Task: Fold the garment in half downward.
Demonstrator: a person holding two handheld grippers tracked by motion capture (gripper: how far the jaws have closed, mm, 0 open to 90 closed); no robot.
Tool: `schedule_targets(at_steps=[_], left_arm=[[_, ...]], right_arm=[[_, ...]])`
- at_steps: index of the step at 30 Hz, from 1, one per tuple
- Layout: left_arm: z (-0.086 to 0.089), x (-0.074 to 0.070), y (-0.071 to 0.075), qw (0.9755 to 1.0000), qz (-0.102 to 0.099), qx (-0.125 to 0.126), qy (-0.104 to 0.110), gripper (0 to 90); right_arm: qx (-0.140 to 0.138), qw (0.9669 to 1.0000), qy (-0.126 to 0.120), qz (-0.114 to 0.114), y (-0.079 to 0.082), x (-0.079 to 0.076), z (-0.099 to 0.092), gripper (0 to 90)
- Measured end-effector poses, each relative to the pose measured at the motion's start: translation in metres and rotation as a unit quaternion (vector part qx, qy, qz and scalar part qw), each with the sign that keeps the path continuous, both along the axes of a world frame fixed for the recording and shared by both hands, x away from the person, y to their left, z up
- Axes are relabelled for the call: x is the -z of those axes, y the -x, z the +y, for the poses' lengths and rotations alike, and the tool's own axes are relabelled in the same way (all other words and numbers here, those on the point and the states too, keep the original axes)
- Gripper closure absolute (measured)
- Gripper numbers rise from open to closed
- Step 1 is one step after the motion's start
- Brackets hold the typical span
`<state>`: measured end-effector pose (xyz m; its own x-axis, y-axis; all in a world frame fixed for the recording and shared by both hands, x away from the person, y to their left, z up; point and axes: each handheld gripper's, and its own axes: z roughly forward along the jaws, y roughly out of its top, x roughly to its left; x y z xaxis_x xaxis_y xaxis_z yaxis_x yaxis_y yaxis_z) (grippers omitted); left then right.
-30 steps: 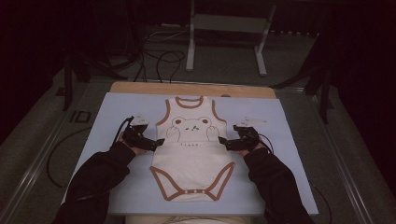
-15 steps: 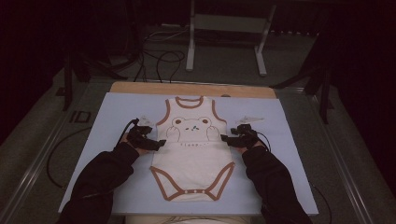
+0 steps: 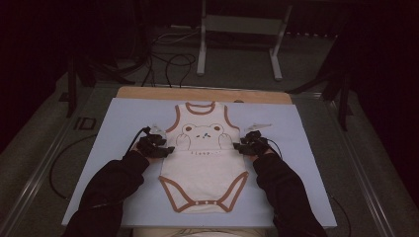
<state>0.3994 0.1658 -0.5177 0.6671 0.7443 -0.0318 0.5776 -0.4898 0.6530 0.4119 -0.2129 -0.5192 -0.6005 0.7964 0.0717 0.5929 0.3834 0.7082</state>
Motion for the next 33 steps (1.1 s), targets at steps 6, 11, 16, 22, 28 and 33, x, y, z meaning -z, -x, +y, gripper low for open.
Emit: schedule_targets(at_steps=[6,11,16,22,28,33], left_arm=[[-0.001,0.0,-0.001,1.0,0.005,-0.003,0.003,57.5],[-0.004,-0.001,-0.002,0.9999,0.009,-0.008,0.002,63.0],[-0.006,-0.001,-0.004,0.9997,0.017,-0.012,0.009,72.4],[-0.008,-0.001,-0.006,0.9993,0.029,-0.01,0.022,87.9],[-0.007,-0.001,-0.007,0.9992,0.03,-0.007,0.027,90.0],[-0.003,-0.007,-0.006,0.9984,0.024,-0.013,0.049,90.0]], right_arm=[[0.004,0.9999,0.009,0.003,0.0,0.003,0.001,61.5],[0.01,0.9998,0.02,0.002,0.0,0.002,0.003,66.0],[0.007,0.9997,0.025,0.005,0.0,0.001,0.003,74.6],[-0.004,0.9997,0.02,0.016,0.0,0.0,0.006,88.5],[-0.008,0.9996,0.017,0.019,0.0,-0.001,0.007,90.0],[-0.006,0.9999,-0.005,0.01,0.002,-0.009,0.001,90.0]])
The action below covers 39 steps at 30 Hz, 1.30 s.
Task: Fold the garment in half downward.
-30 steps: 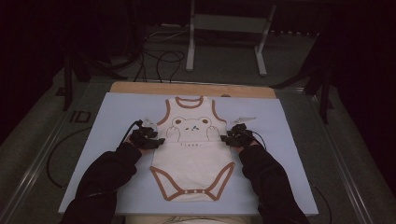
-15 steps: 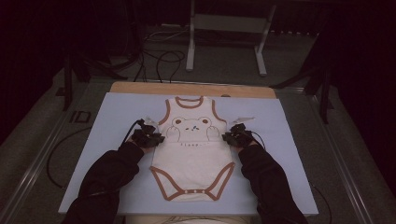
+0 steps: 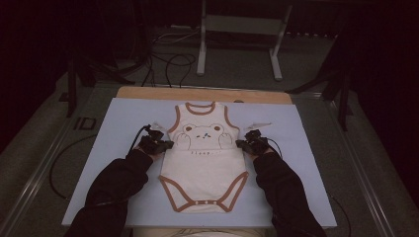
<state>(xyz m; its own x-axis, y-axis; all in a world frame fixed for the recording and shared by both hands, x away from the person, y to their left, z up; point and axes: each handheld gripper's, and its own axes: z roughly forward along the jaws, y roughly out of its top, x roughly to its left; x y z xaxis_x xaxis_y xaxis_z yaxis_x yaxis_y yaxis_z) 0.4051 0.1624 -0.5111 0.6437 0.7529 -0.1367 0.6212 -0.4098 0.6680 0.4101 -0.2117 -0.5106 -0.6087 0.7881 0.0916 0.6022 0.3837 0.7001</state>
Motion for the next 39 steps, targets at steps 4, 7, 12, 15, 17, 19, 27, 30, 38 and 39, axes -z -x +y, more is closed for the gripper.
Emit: schedule_targets(at_steps=[4,7,12,15,17,19,27,30,38,39], left_arm=[[-0.001,-0.008,0.002,0.9999,-0.01,0.005,-0.003,90.0],[-0.001,-0.012,0.003,0.9999,-0.012,0.008,-0.004,90.0],[0.001,-0.016,0.007,0.9997,-0.02,0.011,-0.004,90.0],[0.002,-0.019,0.009,0.9997,-0.023,0.011,-0.002,90.0],[0.002,-0.021,0.011,0.9997,-0.023,0.012,-0.001,90.0],[0.002,-0.023,0.013,0.9996,-0.024,0.017,0.002,90.0],[0.003,-0.032,0.025,0.9992,-0.031,0.026,0.005,90.0],[0.005,-0.036,0.032,0.9989,-0.033,0.034,0.005,90.0],[0.007,-0.043,0.048,0.9979,-0.035,0.054,0.006,90.0],[0.008,-0.044,0.051,0.9977,-0.036,0.057,0.009,90.0]], right_arm=[[-0.003,1.0,-0.008,-0.001,0.001,-0.006,-0.002,90.0],[-0.006,0.9999,-0.005,-0.007,0.003,-0.009,-0.002,90.0],[-0.004,0.9998,-0.014,-0.01,0.007,-0.012,-0.007,90.0],[-0.005,0.9997,-0.019,-0.012,0.01,-0.016,-0.009,90.0],[-0.008,0.9996,-0.021,-0.016,0.013,-0.02,-0.008,90.0],[-0.011,0.9995,-0.023,-0.021,0.015,-0.024,-0.008,90.0],[-0.024,0.9987,-0.03,-0.034,0.028,-0.034,-0.007,90.0],[-0.028,0.9983,-0.036,-0.036,0.037,-0.038,-0.011,90.0],[-0.044,0.9977,-0.03,-0.042,0.056,-0.041,-0.013,90.0],[-0.045,0.9977,-0.031,-0.041,0.058,-0.041,-0.013,90.0]])
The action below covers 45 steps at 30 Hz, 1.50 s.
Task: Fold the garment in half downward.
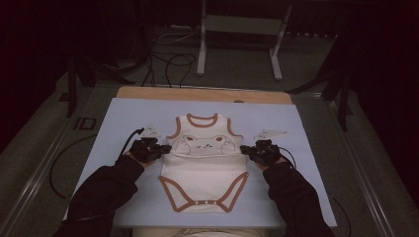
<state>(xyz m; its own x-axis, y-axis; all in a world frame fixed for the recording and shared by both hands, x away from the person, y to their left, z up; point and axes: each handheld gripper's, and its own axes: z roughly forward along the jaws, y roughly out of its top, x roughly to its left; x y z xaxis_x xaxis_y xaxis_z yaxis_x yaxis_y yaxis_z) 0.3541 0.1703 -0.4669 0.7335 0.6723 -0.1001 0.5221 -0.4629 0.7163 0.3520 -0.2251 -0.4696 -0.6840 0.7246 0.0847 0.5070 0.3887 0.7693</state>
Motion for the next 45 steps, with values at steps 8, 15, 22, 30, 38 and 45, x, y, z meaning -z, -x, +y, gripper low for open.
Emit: schedule_targets(at_steps=[8,15,22,30,38,45], left_arm=[[0.004,-0.001,0.019,0.9998,0.001,0.018,-0.002,90.0],[0.006,-0.001,0.037,0.9995,0.004,0.031,0.006,90.0],[0.005,0.003,0.054,0.999,0.004,0.045,-0.003,90.0],[0.006,0.007,0.07,0.9985,0.004,0.054,-0.005,90.0],[0.007,0.016,0.083,0.998,0.015,0.06,-0.008,90.0],[0.007,0.024,0.093,0.9972,0.024,0.069,-0.014,90.0]], right_arm=[[-0.014,0.9998,-0.011,-0.009,0.026,-0.003,-0.001,90.0],[-0.021,0.9997,-0.014,-0.003,0.044,-0.001,-0.003,90.0],[-0.023,0.9996,-0.017,0.001,0.063,0.002,-0.005,90.0],[-0.025,0.9995,-0.018,0.01,0.08,0.01,-0.008,90.0],[-0.03,0.9992,-0.02,0.018,0.094,0.014,-0.008,90.0],[-0.032,0.9987,-0.017,0.034,0.102,0.023,-0.009,90.0]])
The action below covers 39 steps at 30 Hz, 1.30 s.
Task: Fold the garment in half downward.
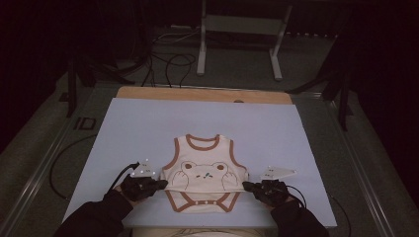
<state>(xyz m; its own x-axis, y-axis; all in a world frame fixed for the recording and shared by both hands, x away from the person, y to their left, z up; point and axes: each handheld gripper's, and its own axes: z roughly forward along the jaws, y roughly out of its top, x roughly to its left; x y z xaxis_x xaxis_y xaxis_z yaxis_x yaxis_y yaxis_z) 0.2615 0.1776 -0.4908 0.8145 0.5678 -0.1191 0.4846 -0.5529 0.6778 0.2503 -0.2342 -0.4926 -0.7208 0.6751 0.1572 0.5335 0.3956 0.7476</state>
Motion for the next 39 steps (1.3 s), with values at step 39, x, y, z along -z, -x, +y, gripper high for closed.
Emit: schedule_targets(at_steps=[39], left_arm=[[0.0,0.022,0.008,0.9991,0.043,-0.006,0.003,89.3]], right_arm=[[-0.016,0.9991,0.031,0.026,0.013,0.025,-0.002,89.2]])
